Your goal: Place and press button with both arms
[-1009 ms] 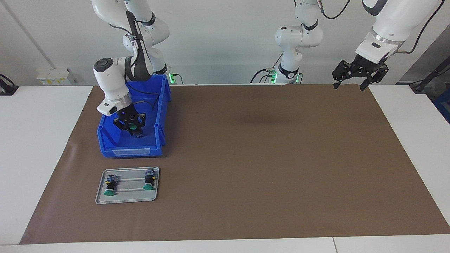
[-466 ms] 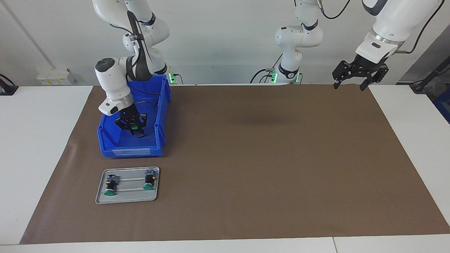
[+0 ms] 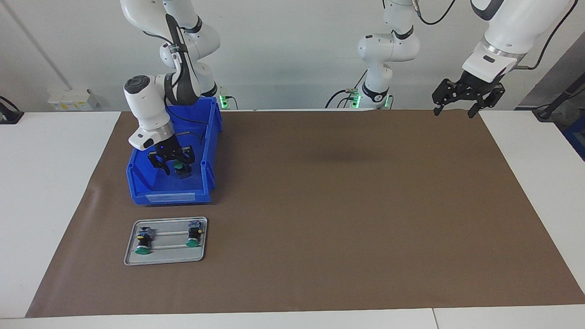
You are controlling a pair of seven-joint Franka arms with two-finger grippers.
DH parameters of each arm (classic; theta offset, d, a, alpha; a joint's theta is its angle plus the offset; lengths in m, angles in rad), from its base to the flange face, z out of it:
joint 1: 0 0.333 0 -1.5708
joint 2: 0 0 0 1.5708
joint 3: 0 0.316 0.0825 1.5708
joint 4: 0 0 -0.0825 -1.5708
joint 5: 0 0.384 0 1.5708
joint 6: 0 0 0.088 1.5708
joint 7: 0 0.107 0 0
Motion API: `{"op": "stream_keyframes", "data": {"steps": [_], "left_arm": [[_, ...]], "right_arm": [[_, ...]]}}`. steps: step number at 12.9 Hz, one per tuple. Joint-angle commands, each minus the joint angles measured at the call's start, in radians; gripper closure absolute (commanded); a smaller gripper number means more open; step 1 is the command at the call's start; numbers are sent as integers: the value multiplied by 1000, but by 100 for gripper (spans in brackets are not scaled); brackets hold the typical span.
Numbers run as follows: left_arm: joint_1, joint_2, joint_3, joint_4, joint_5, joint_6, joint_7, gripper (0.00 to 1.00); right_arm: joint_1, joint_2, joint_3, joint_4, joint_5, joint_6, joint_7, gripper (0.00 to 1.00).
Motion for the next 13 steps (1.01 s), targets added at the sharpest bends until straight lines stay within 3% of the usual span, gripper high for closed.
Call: {"op": "stream_keyframes", "data": {"steps": [1,3,5,13], "left_arm": [[-3,-27,7,-32,-6,15,7,0],[-3,-27,7,-32,-6,15,7,0],[-3,-27,7,-32,-6,15,7,0],[-3,-27,7,-32,-6,15,7,0]], "right_arm": [[-6,-32,30,51,8,-40,22,0],[-6,-24,37,189,8,-211,57,0],[-53,-10,95,320,8,-365,107,0],[-565,69,578,694,8,-762,232,0]]}}
